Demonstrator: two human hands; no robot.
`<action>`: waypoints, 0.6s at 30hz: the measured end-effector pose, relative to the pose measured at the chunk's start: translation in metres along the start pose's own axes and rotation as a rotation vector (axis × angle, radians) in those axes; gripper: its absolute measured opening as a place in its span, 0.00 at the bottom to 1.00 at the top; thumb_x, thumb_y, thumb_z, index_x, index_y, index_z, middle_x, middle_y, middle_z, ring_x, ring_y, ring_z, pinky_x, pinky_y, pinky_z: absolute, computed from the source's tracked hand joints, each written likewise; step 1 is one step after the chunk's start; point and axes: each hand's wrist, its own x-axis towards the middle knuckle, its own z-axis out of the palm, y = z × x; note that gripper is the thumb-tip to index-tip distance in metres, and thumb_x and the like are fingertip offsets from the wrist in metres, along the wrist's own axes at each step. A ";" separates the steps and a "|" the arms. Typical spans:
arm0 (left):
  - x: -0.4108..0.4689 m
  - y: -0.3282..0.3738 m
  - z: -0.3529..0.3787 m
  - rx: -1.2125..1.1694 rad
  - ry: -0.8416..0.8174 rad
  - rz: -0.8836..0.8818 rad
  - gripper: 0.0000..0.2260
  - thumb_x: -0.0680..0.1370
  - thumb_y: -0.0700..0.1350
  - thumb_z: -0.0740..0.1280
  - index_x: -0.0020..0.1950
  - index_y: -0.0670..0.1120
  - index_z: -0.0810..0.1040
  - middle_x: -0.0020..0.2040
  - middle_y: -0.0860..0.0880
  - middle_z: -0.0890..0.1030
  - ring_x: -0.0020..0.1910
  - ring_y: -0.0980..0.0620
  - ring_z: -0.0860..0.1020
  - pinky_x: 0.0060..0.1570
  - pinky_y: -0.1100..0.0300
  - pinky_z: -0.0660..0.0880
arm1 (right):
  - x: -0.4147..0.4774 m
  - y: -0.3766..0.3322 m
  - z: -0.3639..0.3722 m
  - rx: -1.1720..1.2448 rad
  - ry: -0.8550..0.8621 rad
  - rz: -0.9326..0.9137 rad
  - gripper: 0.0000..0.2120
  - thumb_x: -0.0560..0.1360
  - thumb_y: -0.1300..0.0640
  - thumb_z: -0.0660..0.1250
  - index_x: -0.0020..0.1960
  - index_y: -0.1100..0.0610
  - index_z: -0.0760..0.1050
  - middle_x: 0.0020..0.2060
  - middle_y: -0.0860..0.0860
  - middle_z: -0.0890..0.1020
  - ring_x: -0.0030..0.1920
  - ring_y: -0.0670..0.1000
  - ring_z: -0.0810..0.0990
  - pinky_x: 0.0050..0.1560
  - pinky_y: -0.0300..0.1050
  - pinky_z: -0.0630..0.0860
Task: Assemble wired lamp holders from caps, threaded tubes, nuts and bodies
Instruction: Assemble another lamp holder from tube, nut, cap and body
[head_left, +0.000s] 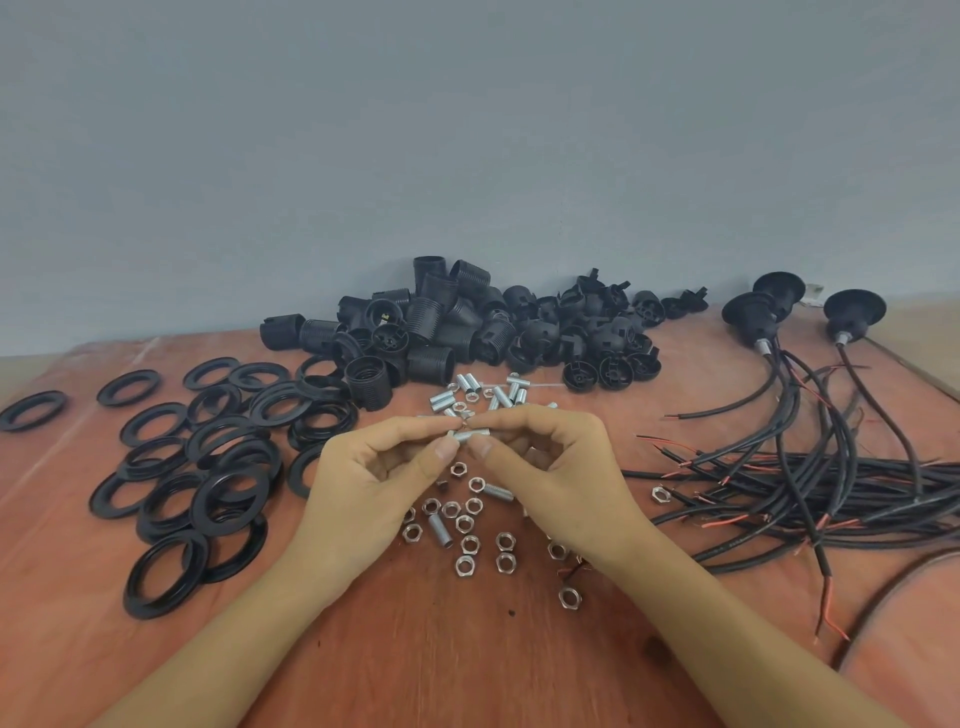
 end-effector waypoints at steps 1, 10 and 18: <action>0.000 -0.003 -0.001 0.008 0.015 0.000 0.11 0.71 0.54 0.71 0.51 0.54 0.85 0.50 0.51 0.86 0.49 0.55 0.83 0.47 0.65 0.79 | 0.001 -0.001 -0.001 0.008 -0.002 0.002 0.07 0.74 0.64 0.72 0.50 0.56 0.84 0.41 0.55 0.86 0.39 0.55 0.82 0.44 0.56 0.81; -0.002 -0.008 -0.002 0.045 0.073 0.002 0.16 0.70 0.58 0.72 0.53 0.51 0.85 0.51 0.49 0.85 0.52 0.48 0.83 0.56 0.45 0.78 | 0.001 -0.003 -0.002 0.022 -0.054 0.006 0.08 0.75 0.64 0.72 0.53 0.57 0.84 0.46 0.57 0.86 0.48 0.66 0.81 0.50 0.66 0.78; -0.003 -0.006 0.000 0.088 0.095 0.036 0.13 0.71 0.61 0.71 0.51 0.57 0.85 0.49 0.50 0.86 0.51 0.46 0.83 0.56 0.40 0.77 | 0.001 -0.002 -0.003 -0.057 -0.115 -0.023 0.07 0.77 0.62 0.70 0.51 0.52 0.83 0.43 0.54 0.86 0.44 0.57 0.84 0.48 0.55 0.81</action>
